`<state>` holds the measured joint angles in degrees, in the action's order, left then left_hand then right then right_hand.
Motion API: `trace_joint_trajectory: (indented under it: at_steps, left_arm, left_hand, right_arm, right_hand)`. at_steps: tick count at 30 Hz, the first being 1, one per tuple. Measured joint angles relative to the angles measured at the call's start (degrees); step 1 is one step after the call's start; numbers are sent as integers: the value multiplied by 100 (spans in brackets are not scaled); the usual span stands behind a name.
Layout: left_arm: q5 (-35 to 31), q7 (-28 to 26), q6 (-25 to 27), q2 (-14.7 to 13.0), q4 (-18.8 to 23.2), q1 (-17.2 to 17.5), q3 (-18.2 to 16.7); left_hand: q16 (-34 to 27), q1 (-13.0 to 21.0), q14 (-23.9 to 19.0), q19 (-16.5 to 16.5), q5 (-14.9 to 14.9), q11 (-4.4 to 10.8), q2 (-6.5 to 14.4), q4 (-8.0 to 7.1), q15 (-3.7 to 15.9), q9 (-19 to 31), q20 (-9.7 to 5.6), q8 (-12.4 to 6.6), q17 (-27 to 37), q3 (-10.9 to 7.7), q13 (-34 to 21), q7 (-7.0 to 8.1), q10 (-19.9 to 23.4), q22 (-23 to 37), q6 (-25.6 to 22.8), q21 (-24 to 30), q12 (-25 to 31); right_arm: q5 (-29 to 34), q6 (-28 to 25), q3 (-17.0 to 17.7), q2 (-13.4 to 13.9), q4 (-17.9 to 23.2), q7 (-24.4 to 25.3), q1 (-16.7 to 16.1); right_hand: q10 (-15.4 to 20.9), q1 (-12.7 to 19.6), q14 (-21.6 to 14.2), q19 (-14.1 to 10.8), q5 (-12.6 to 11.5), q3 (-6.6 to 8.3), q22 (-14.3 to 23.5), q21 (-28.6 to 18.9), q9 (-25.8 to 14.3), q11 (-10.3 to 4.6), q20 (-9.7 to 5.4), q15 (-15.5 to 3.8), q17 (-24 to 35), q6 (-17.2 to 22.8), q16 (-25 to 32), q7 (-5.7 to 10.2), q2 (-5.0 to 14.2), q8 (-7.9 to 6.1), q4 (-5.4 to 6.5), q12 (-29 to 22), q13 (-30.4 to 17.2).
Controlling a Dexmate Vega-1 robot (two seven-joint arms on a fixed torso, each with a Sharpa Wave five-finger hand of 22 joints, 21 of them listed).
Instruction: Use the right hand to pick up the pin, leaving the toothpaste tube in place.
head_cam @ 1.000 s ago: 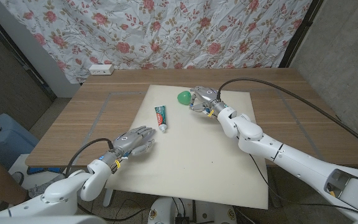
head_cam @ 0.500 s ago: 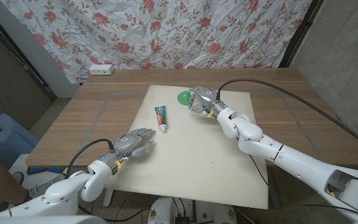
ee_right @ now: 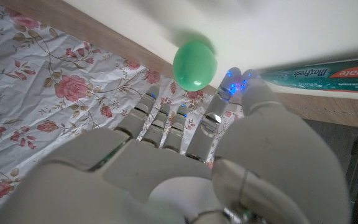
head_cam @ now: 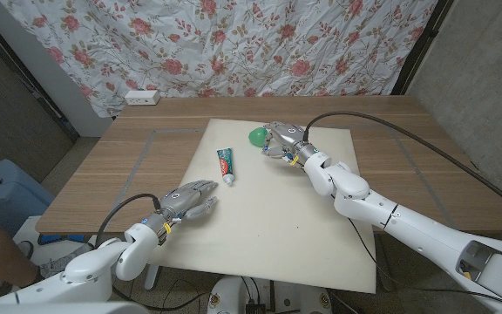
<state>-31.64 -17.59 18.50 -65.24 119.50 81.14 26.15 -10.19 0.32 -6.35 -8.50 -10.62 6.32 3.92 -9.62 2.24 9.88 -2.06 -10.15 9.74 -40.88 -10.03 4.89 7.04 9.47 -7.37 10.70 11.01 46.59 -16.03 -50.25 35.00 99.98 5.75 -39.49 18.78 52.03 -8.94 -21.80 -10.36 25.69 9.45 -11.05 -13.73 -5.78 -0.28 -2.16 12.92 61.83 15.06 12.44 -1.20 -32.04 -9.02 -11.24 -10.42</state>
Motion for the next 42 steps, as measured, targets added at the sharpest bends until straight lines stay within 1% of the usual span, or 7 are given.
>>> trace_joint_trajectory:
  at_steps: [2, 9, 21, 28, 31, 32, 42]
  left_arm:
    - [12, 29, 14, 0, 4, -20, 15]
    - [32, 119, 43, -4, 12, -81, 62]
    - [87, 229, 43, -53, 39, -136, 113]
    - [111, 245, 54, -80, 58, -129, 115]
    - [111, 245, 54, -87, 61, -124, 115]
    - [157, 249, 84, -92, 62, -121, 115]
    - [182, 250, 92, -137, 67, -118, 115]
  left_hand:
    - [0, 0, 0, 0, 0, 0, 0, 0, 0, 0, 0, 0, 0, 0, 0, 0, 0, 0, 0, 0, 0]
    - [0, 0, 0, 2, 0, -33, 0, 24, 0, 0, -1, 0, 0, -24, 0, -1, -9, 2, -2, -4, 0]
    - [0, 0, 0, 6, 0, -55, 0, 24, 0, -2, -15, 1, 1, -24, 3, -41, 14, 1, -42, 20, 0]
    - [0, 0, -31, -3, 0, -61, 0, 24, -31, -6, -25, -12, 0, -24, 6, -42, 21, -2, -43, 19, -1]
    - [0, 0, -31, -3, 0, -61, 0, 24, -31, -13, -25, -25, 0, -24, 5, -80, 20, -3, -85, 19, -1]
    - [0, 0, -31, -3, 0, -61, 0, 24, -31, -16, -25, -25, 0, -24, 3, -61, 20, -3, -105, 18, -1]
    - [0, 0, -32, 3, 0, -61, 0, 43, -30, -13, -28, -25, -9, -44, 1, -60, 20, -3, -104, 15, -2]
  right_arm:
    - [-26, 18, 6, -10, 0, 13, -9]
    - [-164, 89, 37, -63, -23, 99, -57]
    - [-323, 195, 49, -129, -93, 262, -101]
    - [-395, 243, 42, -163, -134, 368, -111]
    - [-429, 249, 42, -163, -134, 396, -111]
    - [-455, 251, 21, -244, -213, 416, -132]
    - [-632, 270, 8, -336, -340, 636, -194]
  right_hand:
    - [6, 0, -20, -40, 0, 0, 0, 0, 0, -6, 40, -20, 0, 0, 0, 0, 0, 0, 0, 0, 0]
    - [38, 0, -19, -39, 0, 0, 0, 0, 17, 26, 39, -20, 0, 0, 0, 0, 0, 13, 0, -1, 0]
    - [37, 0, -19, -39, 0, -18, 0, 0, 31, 26, 39, -19, -1, 31, 0, -12, 0, 23, -18, -1, 0]
    - [37, 0, -19, -39, 0, -23, 0, 0, 30, 26, 39, -19, -1, 31, 0, -12, 0, -1, -23, -1, 0]
    - [37, 0, -19, -39, 0, -23, 0, 0, 29, 26, 39, -19, -1, 31, 0, -12, 0, -1, -23, -1, 0]
    - [37, 0, -19, -39, 0, -23, 0, 0, 27, 26, 39, -19, -1, 31, 0, -12, 0, -1, -23, -1, 0]
    - [57, 0, -18, -39, 0, -23, 0, 0, 26, 46, 39, -19, -1, 31, 0, -12, 0, -1, -23, -1, 0]
